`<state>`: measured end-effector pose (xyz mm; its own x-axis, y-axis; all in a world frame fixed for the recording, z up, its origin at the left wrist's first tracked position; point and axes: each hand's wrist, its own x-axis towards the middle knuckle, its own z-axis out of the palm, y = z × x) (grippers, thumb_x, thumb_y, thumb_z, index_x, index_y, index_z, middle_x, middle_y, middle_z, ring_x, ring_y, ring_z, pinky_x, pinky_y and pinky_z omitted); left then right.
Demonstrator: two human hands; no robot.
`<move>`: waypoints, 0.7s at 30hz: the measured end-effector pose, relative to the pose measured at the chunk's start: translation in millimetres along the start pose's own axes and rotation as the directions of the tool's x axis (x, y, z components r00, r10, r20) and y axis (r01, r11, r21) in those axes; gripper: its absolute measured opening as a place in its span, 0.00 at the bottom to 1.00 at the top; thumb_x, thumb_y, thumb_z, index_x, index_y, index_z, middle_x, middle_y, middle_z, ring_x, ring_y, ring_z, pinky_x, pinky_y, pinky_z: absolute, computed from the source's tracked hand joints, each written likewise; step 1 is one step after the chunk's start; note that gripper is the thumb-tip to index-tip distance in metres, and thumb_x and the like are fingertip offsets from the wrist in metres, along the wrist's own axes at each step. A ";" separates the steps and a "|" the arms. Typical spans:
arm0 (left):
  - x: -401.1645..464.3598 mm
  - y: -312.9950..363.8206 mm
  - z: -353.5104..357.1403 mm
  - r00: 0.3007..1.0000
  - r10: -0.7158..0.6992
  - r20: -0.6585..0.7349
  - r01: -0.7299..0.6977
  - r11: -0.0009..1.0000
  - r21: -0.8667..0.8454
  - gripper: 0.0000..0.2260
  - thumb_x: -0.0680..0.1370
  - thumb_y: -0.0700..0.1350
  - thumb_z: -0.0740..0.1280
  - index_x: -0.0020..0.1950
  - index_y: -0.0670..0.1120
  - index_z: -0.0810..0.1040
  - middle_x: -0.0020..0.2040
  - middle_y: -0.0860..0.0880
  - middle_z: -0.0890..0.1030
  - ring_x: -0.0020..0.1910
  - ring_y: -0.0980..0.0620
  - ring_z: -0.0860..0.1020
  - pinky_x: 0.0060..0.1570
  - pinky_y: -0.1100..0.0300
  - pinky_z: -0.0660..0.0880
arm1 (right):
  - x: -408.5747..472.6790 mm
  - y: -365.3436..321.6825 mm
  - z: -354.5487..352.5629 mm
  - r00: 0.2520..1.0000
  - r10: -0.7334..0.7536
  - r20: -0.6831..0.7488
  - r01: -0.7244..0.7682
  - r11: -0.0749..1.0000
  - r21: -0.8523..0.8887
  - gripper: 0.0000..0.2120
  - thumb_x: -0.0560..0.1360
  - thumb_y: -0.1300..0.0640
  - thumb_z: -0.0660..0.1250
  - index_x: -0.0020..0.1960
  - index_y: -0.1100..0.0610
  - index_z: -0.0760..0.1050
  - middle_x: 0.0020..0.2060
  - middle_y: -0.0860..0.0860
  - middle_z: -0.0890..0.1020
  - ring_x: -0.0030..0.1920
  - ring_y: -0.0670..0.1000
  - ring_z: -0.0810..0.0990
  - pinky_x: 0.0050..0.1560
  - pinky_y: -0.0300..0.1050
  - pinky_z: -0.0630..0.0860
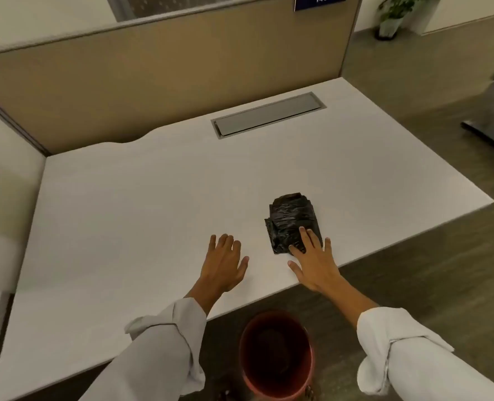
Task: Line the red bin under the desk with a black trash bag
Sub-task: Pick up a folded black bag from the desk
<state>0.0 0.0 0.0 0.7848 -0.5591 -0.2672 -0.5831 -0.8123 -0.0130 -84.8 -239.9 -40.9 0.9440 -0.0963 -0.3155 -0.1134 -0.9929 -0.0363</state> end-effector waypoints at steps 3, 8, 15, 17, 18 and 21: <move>8.7 8.3 5.0 1.000 0.016 0.001 -0.016 0.999 -0.037 0.25 0.82 0.57 0.50 0.71 0.43 0.67 0.72 0.42 0.71 0.73 0.42 0.66 0.76 0.43 0.54 | 5.6 5.1 -0.7 1.000 -0.006 0.016 0.007 1.000 -0.015 0.28 0.81 0.39 0.50 0.78 0.47 0.61 0.82 0.59 0.45 0.80 0.61 0.46 0.75 0.71 0.51; 22.5 24.2 5.3 0.999 0.041 -0.011 -0.042 0.992 -0.118 0.23 0.82 0.56 0.52 0.68 0.43 0.70 0.67 0.42 0.76 0.66 0.43 0.72 0.73 0.46 0.61 | 13.7 12.3 0.7 0.999 -0.011 0.033 0.013 0.998 -0.059 0.34 0.81 0.39 0.51 0.80 0.59 0.55 0.81 0.56 0.52 0.81 0.57 0.48 0.75 0.70 0.53; 34.6 39.5 -3.0 0.989 -0.013 -0.145 -0.044 0.924 -0.380 0.18 0.81 0.53 0.58 0.62 0.42 0.74 0.58 0.43 0.81 0.55 0.45 0.78 0.60 0.51 0.70 | 16.5 16.1 -3.9 0.993 0.000 -0.119 0.009 0.997 0.073 0.33 0.81 0.43 0.56 0.78 0.63 0.60 0.79 0.58 0.61 0.79 0.58 0.56 0.75 0.67 0.55; 36.6 42.4 -7.6 0.983 -0.050 -0.177 -0.041 0.880 -0.474 0.16 0.80 0.51 0.60 0.62 0.41 0.75 0.58 0.42 0.81 0.55 0.44 0.78 0.57 0.51 0.72 | 13.6 13.9 -12.5 0.967 0.007 -0.253 0.044 0.980 0.195 0.31 0.80 0.47 0.61 0.76 0.65 0.64 0.77 0.60 0.65 0.77 0.60 0.61 0.75 0.67 0.58; 37.0 44.2 -10.1 0.980 -0.071 -0.188 -0.038 0.852 -0.522 0.16 0.80 0.49 0.61 0.62 0.41 0.75 0.58 0.42 0.81 0.55 0.44 0.78 0.56 0.52 0.73 | 10.9 12.5 -18.2 0.948 0.011 -0.319 0.072 0.967 0.245 0.30 0.79 0.49 0.64 0.74 0.66 0.66 0.75 0.62 0.68 0.76 0.61 0.64 0.73 0.68 0.61; 36.0 47.6 -18.2 0.970 -0.144 -0.196 -0.028 0.734 -0.678 0.16 0.78 0.48 0.66 0.62 0.41 0.75 0.58 0.43 0.81 0.57 0.45 0.78 0.55 0.57 0.73 | -1.8 8.3 -37.9 0.869 0.071 -0.489 0.165 0.891 0.423 0.27 0.76 0.56 0.71 0.71 0.66 0.71 0.71 0.62 0.73 0.70 0.61 0.72 0.71 0.63 0.68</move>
<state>4.3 -61.8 7.3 0.8864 -0.4578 -0.0687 -0.3076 -0.6934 0.6515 -75.7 -250.6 -4.6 0.9641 -0.1886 0.1871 -0.0761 -0.8707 -0.4859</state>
